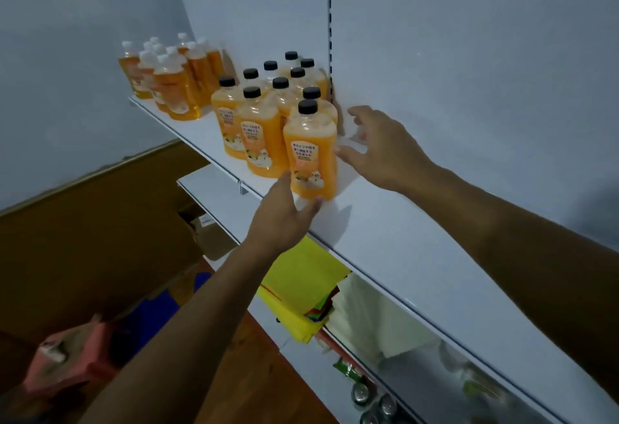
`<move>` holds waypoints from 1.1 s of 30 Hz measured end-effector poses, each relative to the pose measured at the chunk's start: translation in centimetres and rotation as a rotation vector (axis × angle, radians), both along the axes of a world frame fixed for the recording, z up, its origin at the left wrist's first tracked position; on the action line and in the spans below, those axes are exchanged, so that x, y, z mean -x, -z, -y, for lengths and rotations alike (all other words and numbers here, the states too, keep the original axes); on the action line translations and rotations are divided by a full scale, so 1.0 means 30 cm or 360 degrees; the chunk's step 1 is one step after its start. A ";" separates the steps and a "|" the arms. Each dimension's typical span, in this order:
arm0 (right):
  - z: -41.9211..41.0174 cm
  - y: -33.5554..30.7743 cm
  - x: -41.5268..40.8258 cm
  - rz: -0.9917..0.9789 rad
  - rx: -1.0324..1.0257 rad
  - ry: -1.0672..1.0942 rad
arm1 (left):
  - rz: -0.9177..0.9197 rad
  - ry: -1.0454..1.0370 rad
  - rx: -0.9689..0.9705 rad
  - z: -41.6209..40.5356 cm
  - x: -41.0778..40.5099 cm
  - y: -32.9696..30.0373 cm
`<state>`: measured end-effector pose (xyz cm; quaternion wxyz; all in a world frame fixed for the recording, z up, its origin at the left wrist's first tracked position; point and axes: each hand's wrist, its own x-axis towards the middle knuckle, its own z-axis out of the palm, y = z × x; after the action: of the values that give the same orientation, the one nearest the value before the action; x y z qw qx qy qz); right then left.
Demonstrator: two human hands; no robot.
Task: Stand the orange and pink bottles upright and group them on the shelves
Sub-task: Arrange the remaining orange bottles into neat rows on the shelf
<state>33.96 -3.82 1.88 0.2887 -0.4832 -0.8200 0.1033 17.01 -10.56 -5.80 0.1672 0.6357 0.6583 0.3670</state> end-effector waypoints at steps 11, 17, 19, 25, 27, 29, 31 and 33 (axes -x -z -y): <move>-0.086 0.020 0.111 -0.0241 0.0214 -0.0025 | -0.0104 0.0111 -0.0123 -0.245 0.159 0.065; -0.050 -0.004 -0.060 -0.0139 0.0278 0.0085 | -0.0266 0.0351 -0.0130 -0.303 0.028 0.080; -0.028 -0.007 -0.141 -0.0152 0.0289 0.0188 | -0.0186 0.0517 -0.0081 -0.325 -0.055 0.072; 0.054 -0.015 -0.399 -0.0155 0.0255 0.0524 | -0.0015 0.0862 0.0078 -0.366 -0.351 0.038; 0.084 -0.016 -0.485 -0.0165 0.0225 0.0644 | 0.0003 0.0963 0.0104 -0.364 -0.457 0.032; 0.117 -0.014 -0.569 -0.0177 0.0183 0.0739 | -0.0006 0.1054 0.0104 -0.360 -0.560 0.031; 0.149 -0.011 -0.648 -0.0178 0.0131 0.0833 | -0.0022 0.1127 0.0090 -0.355 -0.658 0.028; 0.175 -0.003 -0.715 -0.0163 0.0101 0.0925 | -0.0042 0.1185 0.0082 -0.352 -0.745 0.025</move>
<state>55.42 -9.06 1.97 0.3321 -0.7006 -0.6281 0.0662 39.37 0.00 -6.56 0.2966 0.8318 0.3931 0.2561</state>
